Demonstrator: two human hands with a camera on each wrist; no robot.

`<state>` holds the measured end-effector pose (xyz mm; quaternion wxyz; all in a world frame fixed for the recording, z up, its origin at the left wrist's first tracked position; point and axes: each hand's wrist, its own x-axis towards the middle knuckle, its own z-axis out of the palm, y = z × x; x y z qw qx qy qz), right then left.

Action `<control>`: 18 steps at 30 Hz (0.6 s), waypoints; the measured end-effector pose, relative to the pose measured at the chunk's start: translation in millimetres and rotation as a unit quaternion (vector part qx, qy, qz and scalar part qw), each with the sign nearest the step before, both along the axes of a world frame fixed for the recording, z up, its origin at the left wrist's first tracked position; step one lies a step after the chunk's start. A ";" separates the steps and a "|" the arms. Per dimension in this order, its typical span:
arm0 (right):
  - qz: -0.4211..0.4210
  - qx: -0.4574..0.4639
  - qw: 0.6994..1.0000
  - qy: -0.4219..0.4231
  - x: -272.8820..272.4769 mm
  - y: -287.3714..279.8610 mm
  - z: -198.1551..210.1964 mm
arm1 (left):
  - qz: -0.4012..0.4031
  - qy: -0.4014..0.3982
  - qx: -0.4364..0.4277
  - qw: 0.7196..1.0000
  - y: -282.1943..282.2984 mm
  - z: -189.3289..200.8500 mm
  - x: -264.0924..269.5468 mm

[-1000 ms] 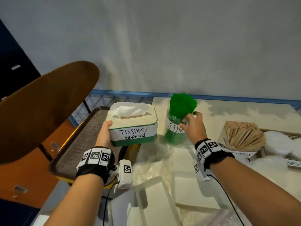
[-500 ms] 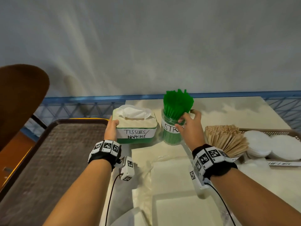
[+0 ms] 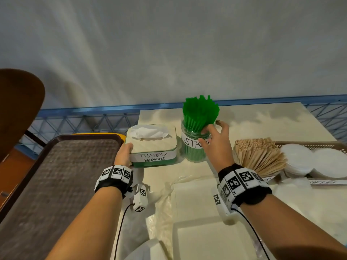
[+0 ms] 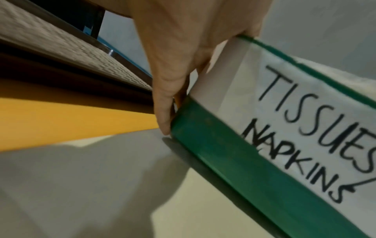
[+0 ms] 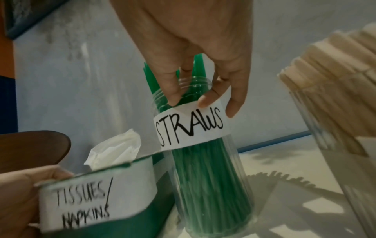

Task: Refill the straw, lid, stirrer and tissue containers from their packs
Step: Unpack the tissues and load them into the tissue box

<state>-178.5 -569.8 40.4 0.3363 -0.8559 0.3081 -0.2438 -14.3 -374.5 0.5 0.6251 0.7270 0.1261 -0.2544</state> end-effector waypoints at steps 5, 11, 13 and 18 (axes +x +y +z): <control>-0.011 0.013 0.999 -0.044 -28.8 3.7 18.4 | -0.018 -0.180 0.173 0.968 7.7 11.7 -6.0; -0.059 -0.016 0.998 -0.010 -100.5 -25.9 42.1 | -0.121 -0.533 0.151 0.824 -43.0 68.2 -83.6; -0.086 -0.033 0.995 0.026 -127.6 -47.0 41.8 | -0.232 -0.570 0.134 0.777 -66.0 72.7 -117.7; -0.124 -0.068 0.976 0.167 -189.9 -104.2 19.0 | -0.376 -0.627 0.140 0.668 -122.0 49.8 -191.7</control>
